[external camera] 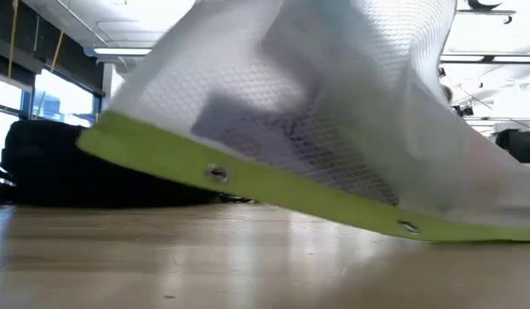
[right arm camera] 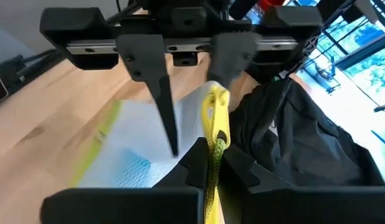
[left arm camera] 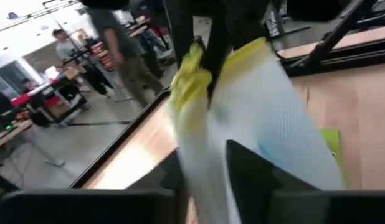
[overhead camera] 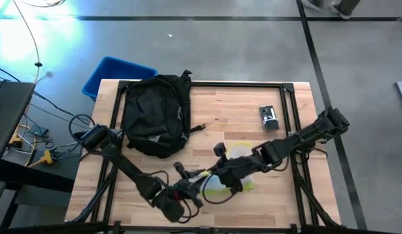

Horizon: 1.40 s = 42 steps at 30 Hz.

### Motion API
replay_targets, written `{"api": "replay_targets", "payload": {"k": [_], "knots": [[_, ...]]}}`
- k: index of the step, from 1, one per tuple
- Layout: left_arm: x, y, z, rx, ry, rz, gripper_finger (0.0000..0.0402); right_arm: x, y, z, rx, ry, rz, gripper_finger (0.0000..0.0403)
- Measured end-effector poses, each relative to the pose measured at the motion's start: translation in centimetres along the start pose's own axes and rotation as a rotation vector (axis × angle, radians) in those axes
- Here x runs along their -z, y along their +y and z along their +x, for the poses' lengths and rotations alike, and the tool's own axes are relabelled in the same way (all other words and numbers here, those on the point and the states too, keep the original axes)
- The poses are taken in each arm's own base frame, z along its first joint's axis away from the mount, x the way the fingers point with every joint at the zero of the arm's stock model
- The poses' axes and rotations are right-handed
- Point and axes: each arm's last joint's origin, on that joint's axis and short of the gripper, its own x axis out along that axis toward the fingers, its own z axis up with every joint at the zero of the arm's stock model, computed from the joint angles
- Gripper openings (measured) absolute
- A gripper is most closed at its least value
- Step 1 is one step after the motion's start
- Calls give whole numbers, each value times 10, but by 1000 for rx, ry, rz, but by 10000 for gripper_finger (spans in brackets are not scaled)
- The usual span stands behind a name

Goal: Unpack backpack
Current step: Close the yellow zip bag

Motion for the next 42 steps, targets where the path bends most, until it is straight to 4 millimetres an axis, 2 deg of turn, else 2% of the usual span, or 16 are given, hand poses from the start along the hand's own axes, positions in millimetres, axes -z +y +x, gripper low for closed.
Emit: {"api": "replay_targets", "payload": {"k": [5,9,13,17,25,31,38,42], "knots": [[-24,4,6,48,-29,-20,172,-4,11,-4,21,3,-30,0],[-31,2,0,71,-42,-16,181,-4,18,-7,28,27,-53,0],[-31,1,-4,89,-43,-8,162,-6,23,-9,51,40,-77,0],[-29,1,-2,111,-33,-10,127,-6,26,-10,49,39,-83,0],[-29,0,-4,110,-35,19,10,-6,28,-10,41,47,-81,0],[-28,0,-5,101,-34,31,3,-6,28,-10,40,50,-83,20],[-28,0,-5,103,-33,38,1,-10,30,-13,83,27,-133,113],[-28,0,-5,103,-33,36,0,-14,32,-14,109,3,-169,141]]}}
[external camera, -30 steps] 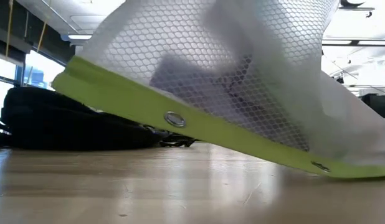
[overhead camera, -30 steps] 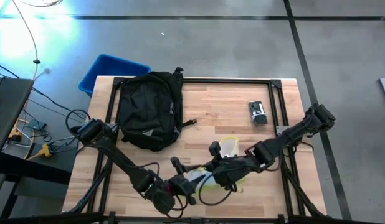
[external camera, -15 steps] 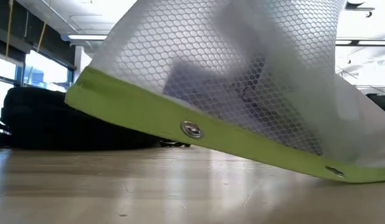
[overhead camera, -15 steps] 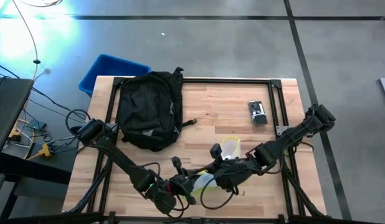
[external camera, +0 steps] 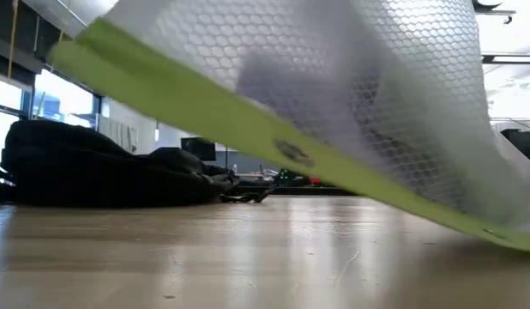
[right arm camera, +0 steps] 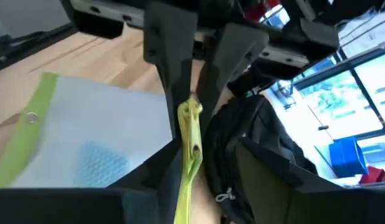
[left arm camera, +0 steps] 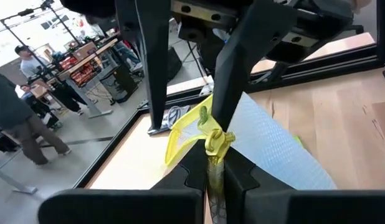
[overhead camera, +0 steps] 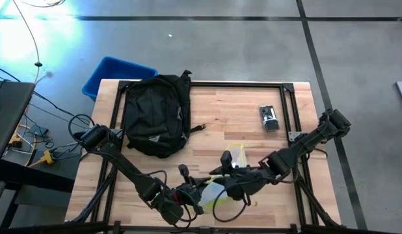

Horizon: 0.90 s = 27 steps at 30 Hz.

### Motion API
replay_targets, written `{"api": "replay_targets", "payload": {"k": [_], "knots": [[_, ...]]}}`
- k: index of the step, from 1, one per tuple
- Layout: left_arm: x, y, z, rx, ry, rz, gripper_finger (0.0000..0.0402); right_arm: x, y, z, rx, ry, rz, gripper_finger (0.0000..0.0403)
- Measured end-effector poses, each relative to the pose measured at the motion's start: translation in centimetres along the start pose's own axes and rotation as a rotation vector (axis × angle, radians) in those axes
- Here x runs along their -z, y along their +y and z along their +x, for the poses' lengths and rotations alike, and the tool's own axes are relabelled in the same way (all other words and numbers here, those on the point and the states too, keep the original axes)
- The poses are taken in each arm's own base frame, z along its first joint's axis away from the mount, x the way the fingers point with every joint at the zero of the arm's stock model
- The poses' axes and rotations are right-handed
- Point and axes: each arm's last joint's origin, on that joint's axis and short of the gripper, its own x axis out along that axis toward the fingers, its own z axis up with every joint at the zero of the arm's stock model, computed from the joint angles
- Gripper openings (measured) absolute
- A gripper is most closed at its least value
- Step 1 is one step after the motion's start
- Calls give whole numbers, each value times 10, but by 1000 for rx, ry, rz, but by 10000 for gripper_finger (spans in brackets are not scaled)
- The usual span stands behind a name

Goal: Unpack backpack
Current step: Close the yellow zip bag

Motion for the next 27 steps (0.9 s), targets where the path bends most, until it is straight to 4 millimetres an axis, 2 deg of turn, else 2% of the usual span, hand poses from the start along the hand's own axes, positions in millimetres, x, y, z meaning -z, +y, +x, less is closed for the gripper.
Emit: {"api": "replay_targets", "payload": {"k": [3,6,12,19,27], "knots": [[0,0,0,0,0,1,0,1,1,0,-18,1,-2,138],[0,0,0,0,0,0,0,2,0,1,-20,12,-4,116],[0,0,0,-2,2,-5,0,2,1,1,-37,-2,-38,13],[2,-1,-2,-4,6,4,0,2,2,-1,15,37,-71,1],[1,-8,-18,36,-12,37,0,-5,15,-13,121,88,-221,0]]}}
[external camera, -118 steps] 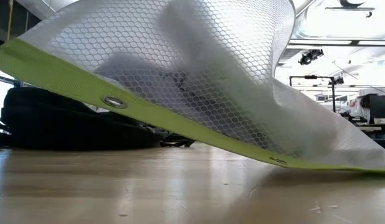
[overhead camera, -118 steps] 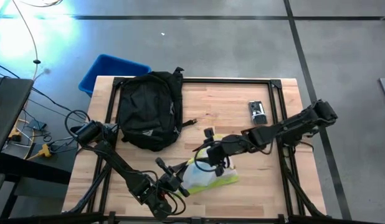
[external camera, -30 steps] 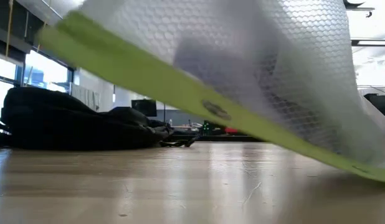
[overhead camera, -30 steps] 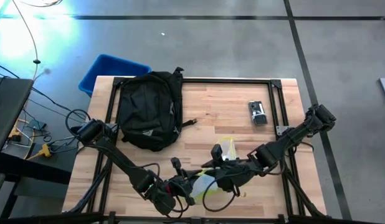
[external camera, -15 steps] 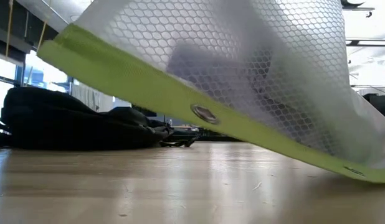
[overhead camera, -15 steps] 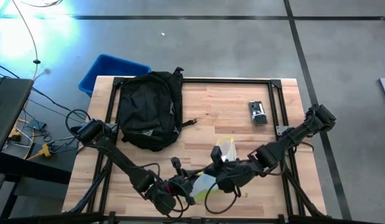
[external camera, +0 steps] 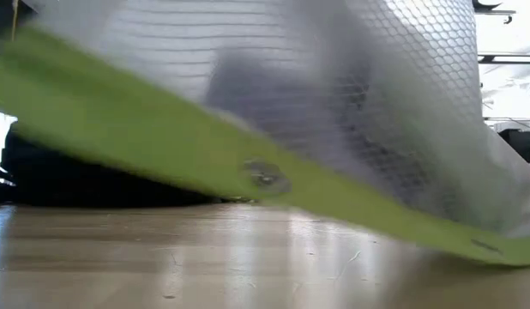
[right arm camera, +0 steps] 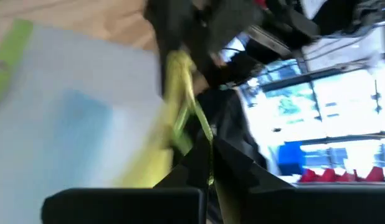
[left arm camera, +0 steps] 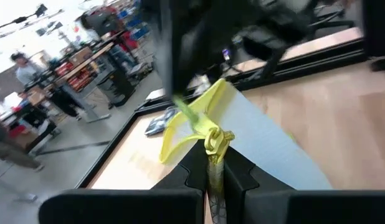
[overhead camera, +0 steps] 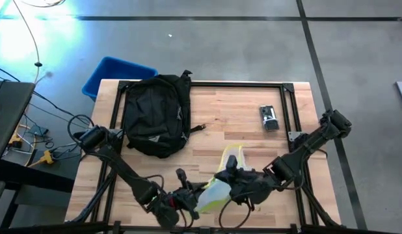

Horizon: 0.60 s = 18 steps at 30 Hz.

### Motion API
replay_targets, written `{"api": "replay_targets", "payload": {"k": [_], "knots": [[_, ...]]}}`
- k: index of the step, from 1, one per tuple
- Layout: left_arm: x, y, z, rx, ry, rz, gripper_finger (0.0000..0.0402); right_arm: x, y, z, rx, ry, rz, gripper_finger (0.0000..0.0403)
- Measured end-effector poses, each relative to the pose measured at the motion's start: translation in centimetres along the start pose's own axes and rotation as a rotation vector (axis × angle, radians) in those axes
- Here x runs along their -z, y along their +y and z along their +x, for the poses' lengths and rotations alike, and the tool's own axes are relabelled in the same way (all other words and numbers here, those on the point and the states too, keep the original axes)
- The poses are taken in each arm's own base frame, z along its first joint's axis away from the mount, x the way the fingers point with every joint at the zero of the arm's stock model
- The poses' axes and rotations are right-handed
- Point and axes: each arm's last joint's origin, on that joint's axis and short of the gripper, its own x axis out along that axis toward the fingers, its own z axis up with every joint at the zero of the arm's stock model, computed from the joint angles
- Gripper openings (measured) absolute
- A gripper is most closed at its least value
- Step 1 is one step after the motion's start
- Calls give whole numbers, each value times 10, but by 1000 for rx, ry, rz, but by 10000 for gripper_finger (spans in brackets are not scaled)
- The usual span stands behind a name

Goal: Unpack backpack
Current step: Close the yellow zip bag

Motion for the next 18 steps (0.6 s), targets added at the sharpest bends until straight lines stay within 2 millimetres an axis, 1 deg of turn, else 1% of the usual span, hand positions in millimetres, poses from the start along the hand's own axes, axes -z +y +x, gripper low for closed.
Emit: {"api": "replay_targets", "payload": {"k": [4,7,13,15,16,18], "knots": [[-3,-2,-6,4,-10,24,0,1,7,-7,47,74,-68,0],[-6,-4,-12,2,-18,30,0,1,10,-9,31,83,-60,0],[-11,-4,-16,6,-28,48,0,6,17,-14,8,138,-27,0],[-12,-6,-18,13,-32,61,0,12,20,-16,18,200,-42,0],[-13,-8,-23,27,-39,67,0,18,22,-17,27,255,-80,1],[-15,-10,-31,43,-52,67,0,22,24,-20,62,300,-72,1]]}}
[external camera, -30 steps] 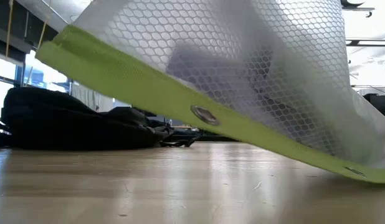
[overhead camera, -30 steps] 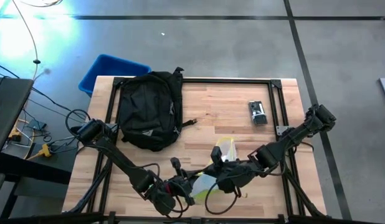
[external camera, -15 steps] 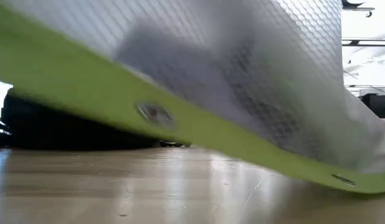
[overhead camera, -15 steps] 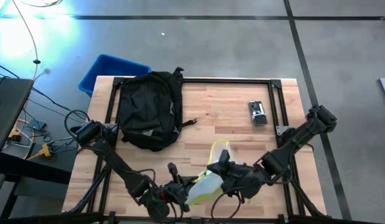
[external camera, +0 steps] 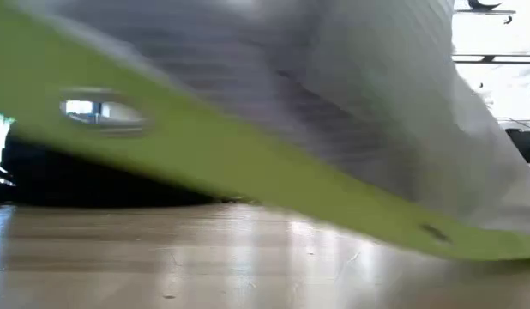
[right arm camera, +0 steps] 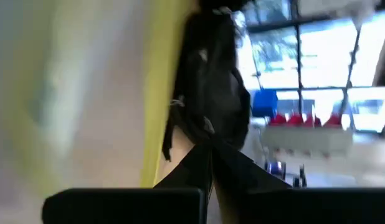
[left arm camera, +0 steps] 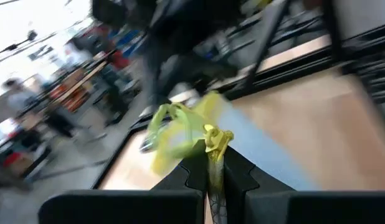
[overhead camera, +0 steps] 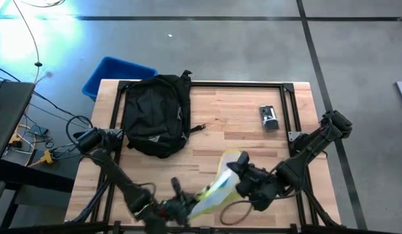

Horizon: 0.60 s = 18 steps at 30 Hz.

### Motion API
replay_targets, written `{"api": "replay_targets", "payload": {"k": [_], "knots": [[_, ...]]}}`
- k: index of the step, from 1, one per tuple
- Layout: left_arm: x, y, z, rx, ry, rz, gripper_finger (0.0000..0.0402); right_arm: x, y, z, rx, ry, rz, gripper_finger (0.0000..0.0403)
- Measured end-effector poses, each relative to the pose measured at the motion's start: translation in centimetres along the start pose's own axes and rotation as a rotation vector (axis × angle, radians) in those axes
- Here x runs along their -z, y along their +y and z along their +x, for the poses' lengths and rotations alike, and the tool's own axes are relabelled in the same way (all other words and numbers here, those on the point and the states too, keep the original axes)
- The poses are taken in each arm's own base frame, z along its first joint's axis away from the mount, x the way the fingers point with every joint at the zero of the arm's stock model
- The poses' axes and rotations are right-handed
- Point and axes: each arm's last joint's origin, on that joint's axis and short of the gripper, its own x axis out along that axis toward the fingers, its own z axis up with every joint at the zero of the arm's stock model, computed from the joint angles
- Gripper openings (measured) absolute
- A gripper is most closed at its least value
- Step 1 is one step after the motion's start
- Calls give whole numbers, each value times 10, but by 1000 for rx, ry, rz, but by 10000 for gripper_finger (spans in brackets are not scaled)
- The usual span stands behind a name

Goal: Unpack backpack
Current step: Close the yellow zip bag

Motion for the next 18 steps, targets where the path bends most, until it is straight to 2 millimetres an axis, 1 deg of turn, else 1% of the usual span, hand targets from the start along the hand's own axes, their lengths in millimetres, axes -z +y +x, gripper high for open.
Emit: {"api": "replay_targets", "payload": {"k": [2,5,8,13,16,18], "knots": [[-1,0,-3,-9,-2,3,0,10,3,-2,14,76,-16,1],[0,-1,-5,-42,3,24,0,20,6,-7,8,125,38,0],[-2,-1,-8,-50,-3,14,0,17,5,-6,18,105,105,0],[-2,1,0,-28,-2,5,0,-6,1,-6,-73,-82,134,0],[-2,1,1,-4,-7,1,0,-18,-9,-2,-138,-233,155,0],[-2,0,0,50,-17,1,0,-25,-16,-1,-172,-339,176,1]]}}
